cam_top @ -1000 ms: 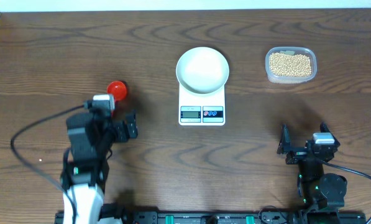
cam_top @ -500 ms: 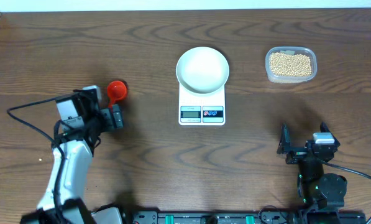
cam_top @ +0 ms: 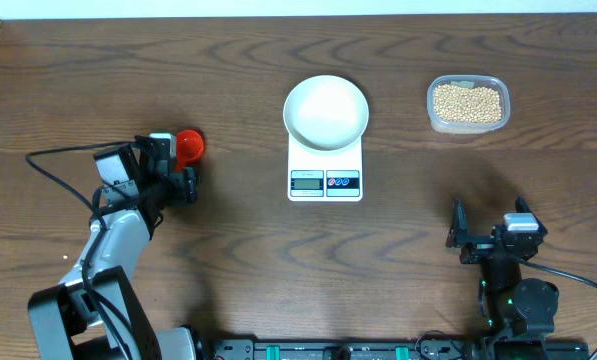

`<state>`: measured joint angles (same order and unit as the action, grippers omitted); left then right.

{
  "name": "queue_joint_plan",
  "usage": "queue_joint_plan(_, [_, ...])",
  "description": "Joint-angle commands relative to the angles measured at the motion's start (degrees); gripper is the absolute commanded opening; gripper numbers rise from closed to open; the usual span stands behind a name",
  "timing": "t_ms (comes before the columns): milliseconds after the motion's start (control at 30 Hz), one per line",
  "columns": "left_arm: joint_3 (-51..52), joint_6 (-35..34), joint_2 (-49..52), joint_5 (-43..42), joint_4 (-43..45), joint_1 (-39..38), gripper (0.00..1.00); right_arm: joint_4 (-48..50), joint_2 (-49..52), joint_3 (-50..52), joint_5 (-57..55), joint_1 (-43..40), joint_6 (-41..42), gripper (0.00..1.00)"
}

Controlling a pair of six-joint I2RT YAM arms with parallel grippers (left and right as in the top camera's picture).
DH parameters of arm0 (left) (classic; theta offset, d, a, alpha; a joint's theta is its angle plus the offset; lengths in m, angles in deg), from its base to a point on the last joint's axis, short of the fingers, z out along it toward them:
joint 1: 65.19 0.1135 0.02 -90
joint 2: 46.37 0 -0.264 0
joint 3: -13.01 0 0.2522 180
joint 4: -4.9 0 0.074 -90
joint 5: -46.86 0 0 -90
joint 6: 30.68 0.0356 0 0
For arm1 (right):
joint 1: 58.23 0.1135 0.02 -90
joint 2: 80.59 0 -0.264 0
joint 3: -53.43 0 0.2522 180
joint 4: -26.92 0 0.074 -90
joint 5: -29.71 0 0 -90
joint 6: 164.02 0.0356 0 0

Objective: Scoop item into bowl and weigh 50g on scale
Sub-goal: 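Move left gripper to the red scoop and grasp its handle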

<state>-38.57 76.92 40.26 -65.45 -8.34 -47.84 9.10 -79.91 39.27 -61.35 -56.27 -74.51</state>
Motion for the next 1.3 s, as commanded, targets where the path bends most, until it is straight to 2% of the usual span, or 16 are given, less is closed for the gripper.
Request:
queue_joint_plan(0, [-1.11, 1.79, -0.02, -2.38, 0.46, -0.07, 0.91, -0.24, -0.31, 0.09, 0.13, 0.39, -0.44, 0.99])
queue_joint_plan(33, [-1.11, 1.49, -0.26, -3.21, 0.46, -0.07, 0.98, -0.24, -0.31, 0.09, 0.13, 0.39, -0.44, 0.99])
queue_joint_plan(100, [-1.11, -2.78, -1.25, -4.11, -0.04, 0.0, 0.98, -0.24, -0.31, 0.09, 0.13, 0.39, -0.44, 0.99])
queue_joint_plan(233, [-1.11, -18.1, -3.78, -4.15, 1.27, -0.02, 0.98, -0.24, -0.31, 0.09, 0.13, 0.39, -0.44, 0.99])
queue_joint_plan(267, [-1.22, -19.34, -4.13, -4.7, 1.95, -0.02, 0.98, -0.24, -0.31, 0.09, 0.13, 0.39, -0.44, 0.99])
queue_joint_plan(400, [-6.03, -19.39, -4.59, -5.6, -2.05, -0.24, 0.98, -0.24, -0.31, 0.09, 0.13, 0.39, -0.44, 0.99])
queue_joint_plan(567, [-18.14, -16.85, -4.22, -4.98, -14.25, -0.33, 0.98, -0.24, -0.31, 0.09, 0.13, 0.39, -0.44, 0.99])
queue_joint_plan(800, [-32.68, -11.47, -0.87, 5.6, -28.33, -0.28, 0.98, -0.24, -0.31, 0.09, 0.13, 0.39, -0.44, 0.99])
queue_joint_plan(967, [-34.32, -9.27, 5.01, 5.22, -31.3, -0.28, 0.98, -0.24, -0.31, 0.09, 0.13, 0.39, -0.44, 0.99])
queue_joint_plan(1100, [-34.32, -3.02, 10.91, 2.84, -33.48, -0.28, 0.98, -0.24, -0.31, 0.09, 0.13, 0.39, -0.44, 0.99])
queue_joint_plan(1267, [-34.32, -3.08, 14.69, 2.86, -31.3, -0.28, 0.98, -0.24, -0.31, 0.09, 0.13, 0.39, -0.44, 0.99])
